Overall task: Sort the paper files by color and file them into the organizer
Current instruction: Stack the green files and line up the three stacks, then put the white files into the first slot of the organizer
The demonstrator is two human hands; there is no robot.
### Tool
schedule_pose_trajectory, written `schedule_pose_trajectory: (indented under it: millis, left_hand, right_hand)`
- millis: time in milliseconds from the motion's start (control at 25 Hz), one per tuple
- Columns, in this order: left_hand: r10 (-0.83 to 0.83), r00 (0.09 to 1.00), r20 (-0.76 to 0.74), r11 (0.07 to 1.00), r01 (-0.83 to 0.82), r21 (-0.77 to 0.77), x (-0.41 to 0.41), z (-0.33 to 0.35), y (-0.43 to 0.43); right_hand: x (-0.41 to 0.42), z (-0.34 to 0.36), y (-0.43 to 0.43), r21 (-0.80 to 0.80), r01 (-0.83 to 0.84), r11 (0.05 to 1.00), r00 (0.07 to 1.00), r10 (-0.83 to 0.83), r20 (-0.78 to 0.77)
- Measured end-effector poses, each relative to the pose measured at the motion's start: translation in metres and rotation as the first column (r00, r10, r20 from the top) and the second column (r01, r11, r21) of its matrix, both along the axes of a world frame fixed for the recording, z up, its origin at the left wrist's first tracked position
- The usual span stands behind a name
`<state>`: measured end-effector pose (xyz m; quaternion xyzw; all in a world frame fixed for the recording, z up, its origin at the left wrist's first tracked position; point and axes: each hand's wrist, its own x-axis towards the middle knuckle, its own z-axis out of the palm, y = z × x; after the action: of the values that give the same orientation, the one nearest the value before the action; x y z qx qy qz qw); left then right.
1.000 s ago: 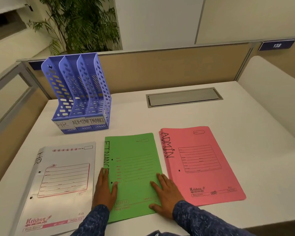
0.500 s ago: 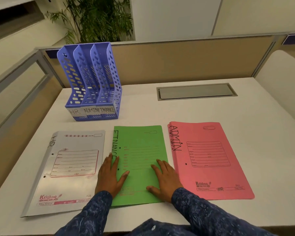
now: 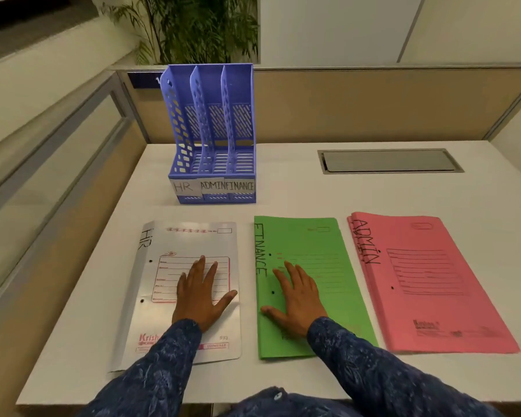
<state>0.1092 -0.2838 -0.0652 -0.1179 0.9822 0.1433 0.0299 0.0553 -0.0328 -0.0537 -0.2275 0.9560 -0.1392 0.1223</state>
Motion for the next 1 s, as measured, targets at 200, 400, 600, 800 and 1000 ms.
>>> schedule_pose_trajectory:
  millis: [200, 400, 600, 800, 1000]
  left_hand:
    - [-0.018, 1.0, -0.02, 1.0, 0.018, -0.015, 0.014, -0.004, -0.066]
    - [0.038, 0.998, -0.048, 0.999, -0.039, -0.03, 0.02, 0.003, -0.106]
    - [0.252, 0.967, 0.032, 0.961, -0.254, 0.108, 0.029, 0.001, -0.121]
    - [0.346, 0.938, 0.022, 0.906, -0.34, 0.251, 0.028, 0.0, -0.12]
    - [0.532, 0.847, -0.005, 0.745, -0.465, 0.478, 0.013, 0.018, -0.125]
  right_hand:
    - [0.021, -0.002, -0.061, -0.015, 0.052, 0.999, 0.999, -0.052, -0.012]
    - [0.036, 0.0, -0.107, -0.027, -0.004, 1.0, 1.0, 0.004, 0.002]
    - [0.041, -0.003, -0.123, 0.034, -0.084, 0.996, 0.983, 0.077, 0.169]
    - [0.037, -0.005, -0.118, 0.102, -0.136, 0.985, 0.975, 0.116, 0.188]
    - [0.037, -0.005, -0.114, 0.079, -0.16, 0.984, 0.968, 0.14, 0.21]
